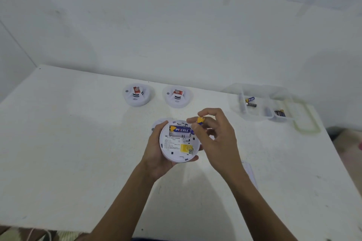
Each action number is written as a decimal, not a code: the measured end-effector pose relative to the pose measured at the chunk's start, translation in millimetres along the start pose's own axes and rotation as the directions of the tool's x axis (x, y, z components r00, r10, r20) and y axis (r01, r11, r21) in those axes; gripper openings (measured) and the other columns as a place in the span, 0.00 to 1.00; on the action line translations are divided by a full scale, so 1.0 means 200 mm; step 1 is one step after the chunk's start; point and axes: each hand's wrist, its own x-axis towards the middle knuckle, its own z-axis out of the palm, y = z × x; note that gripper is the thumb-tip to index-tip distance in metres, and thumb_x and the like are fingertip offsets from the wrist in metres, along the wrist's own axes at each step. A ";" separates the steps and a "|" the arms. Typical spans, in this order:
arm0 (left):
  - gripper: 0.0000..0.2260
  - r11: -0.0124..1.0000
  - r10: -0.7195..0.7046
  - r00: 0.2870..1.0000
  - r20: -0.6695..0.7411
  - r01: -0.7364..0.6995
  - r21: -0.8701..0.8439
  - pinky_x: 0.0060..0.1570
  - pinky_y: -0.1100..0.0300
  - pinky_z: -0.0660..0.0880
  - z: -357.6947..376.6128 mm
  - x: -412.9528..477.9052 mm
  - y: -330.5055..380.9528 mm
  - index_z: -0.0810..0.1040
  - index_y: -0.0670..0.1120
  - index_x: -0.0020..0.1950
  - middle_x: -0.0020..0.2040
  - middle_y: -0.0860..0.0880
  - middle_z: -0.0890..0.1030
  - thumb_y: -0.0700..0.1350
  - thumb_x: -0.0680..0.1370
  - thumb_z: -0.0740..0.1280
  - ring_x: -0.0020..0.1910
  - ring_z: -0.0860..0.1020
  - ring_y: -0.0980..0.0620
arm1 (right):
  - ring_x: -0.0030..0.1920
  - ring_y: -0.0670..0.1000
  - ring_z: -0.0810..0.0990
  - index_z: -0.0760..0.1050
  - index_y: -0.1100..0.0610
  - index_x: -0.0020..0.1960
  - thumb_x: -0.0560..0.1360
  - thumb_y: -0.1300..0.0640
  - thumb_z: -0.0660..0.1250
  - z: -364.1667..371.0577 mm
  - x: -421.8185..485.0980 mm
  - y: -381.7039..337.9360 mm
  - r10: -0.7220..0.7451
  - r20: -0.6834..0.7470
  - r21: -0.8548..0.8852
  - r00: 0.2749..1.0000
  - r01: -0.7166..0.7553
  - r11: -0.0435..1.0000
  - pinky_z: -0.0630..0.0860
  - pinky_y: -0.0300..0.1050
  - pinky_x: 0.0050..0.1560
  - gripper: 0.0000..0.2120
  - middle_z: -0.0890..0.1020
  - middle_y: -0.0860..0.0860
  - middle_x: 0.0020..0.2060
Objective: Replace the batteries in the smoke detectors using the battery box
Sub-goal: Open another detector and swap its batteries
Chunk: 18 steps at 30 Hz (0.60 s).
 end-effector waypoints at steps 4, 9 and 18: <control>0.26 1.000 -0.010 0.996 -0.093 0.011 0.009 0.43 0.39 0.79 0.00 0.00 0.02 0.74 0.44 0.63 0.57 0.38 0.79 0.57 0.70 0.67 0.48 0.81 0.39 | 0.48 0.50 0.84 0.68 0.48 0.50 0.76 0.62 0.67 0.04 -0.02 0.02 0.072 -0.014 0.177 0.997 -0.069 0.982 0.81 0.54 0.48 0.11 0.85 0.49 0.47; 0.30 0.998 0.052 0.990 -0.134 -0.048 0.028 0.42 0.43 0.80 -0.02 0.01 0.01 0.77 0.42 0.60 0.53 0.38 0.81 0.59 0.65 0.73 0.47 0.81 0.40 | 0.50 0.49 0.83 0.75 0.50 0.50 0.72 0.55 0.67 0.07 -0.04 0.09 0.037 -0.107 0.125 0.994 -0.023 0.992 0.82 0.53 0.47 0.07 0.83 0.45 0.47; 0.36 0.986 0.086 0.985 -0.152 -0.062 0.157 0.56 0.45 0.75 -0.06 0.01 0.01 0.75 0.43 0.62 0.54 0.41 0.81 0.64 0.62 0.74 0.51 0.78 0.42 | 0.46 0.43 0.81 0.81 0.57 0.51 0.72 0.54 0.69 0.12 -0.09 0.15 -0.143 -0.214 -0.163 0.966 0.109 0.981 0.77 0.30 0.47 0.10 0.84 0.47 0.45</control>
